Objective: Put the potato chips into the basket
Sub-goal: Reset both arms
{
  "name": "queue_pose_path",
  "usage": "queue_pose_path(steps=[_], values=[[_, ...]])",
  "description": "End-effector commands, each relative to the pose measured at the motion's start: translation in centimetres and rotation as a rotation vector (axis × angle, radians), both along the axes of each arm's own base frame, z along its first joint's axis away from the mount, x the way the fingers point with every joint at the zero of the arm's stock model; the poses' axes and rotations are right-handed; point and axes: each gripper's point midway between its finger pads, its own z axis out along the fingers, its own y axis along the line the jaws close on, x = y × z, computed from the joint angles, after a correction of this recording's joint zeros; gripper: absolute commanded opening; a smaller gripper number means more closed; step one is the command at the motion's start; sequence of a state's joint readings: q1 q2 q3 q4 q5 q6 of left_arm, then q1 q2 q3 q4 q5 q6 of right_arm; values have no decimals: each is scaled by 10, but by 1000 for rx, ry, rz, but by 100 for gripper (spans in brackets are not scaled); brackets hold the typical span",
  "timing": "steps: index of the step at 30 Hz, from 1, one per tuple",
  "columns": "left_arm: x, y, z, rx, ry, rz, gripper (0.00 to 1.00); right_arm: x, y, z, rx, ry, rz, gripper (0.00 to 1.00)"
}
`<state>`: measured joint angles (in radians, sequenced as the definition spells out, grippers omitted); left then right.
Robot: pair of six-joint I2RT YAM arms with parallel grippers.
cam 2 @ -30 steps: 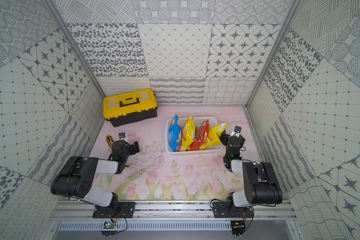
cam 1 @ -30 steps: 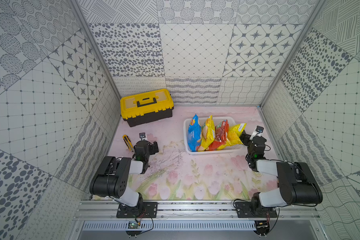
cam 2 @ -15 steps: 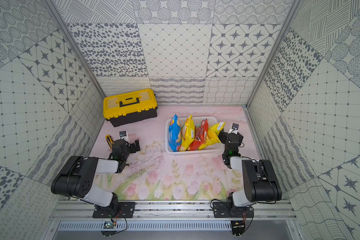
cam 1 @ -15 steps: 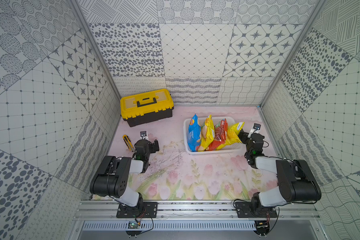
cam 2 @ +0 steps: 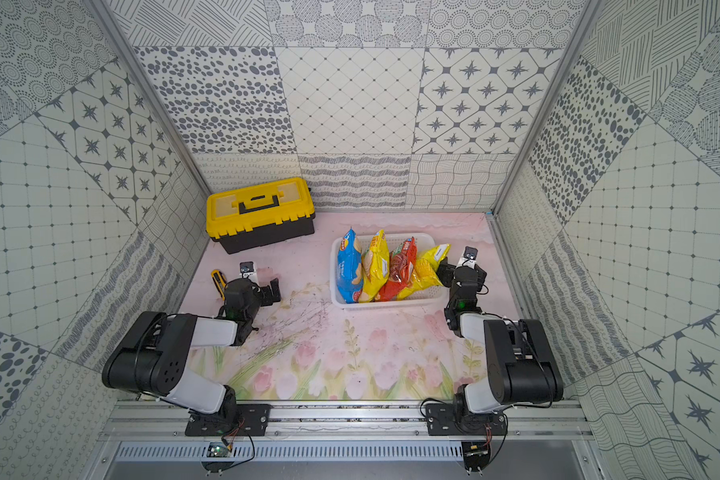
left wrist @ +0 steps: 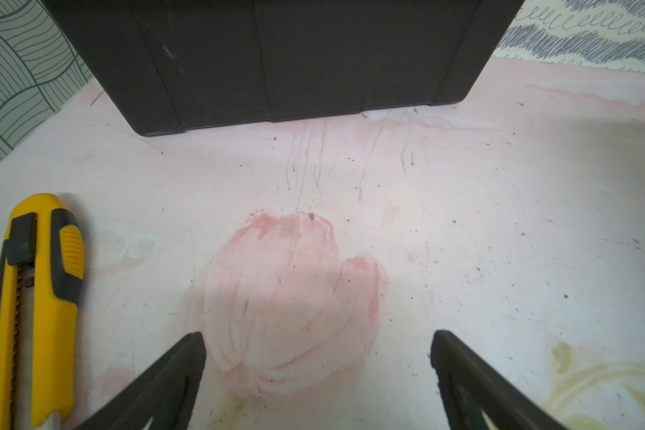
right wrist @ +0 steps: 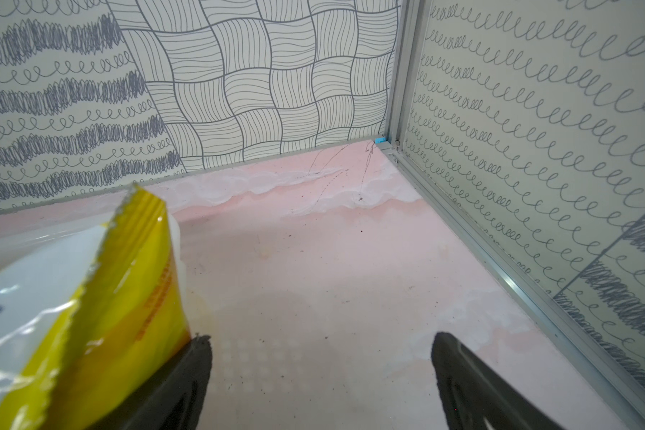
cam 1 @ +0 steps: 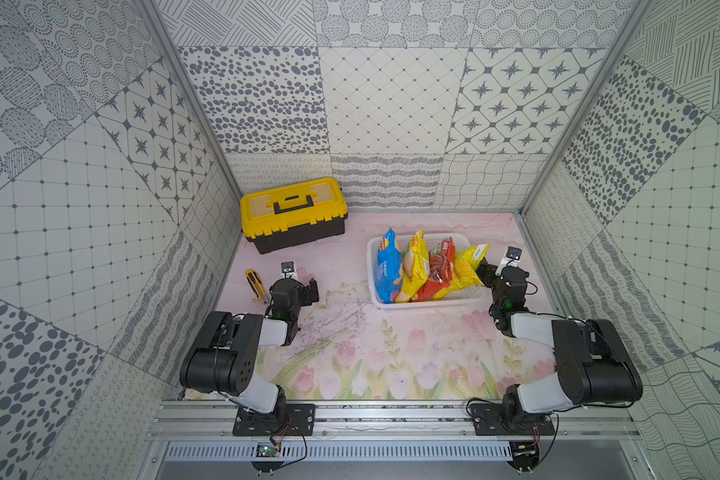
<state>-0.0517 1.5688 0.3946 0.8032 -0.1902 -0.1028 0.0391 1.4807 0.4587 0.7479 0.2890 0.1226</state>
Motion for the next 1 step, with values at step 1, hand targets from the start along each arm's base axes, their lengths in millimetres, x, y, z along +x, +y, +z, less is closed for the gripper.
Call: queue_pose_path(steps=[1], values=[[8,-5,13,6,-57,-22,100,-1,10,-18,-21,73,43,97]])
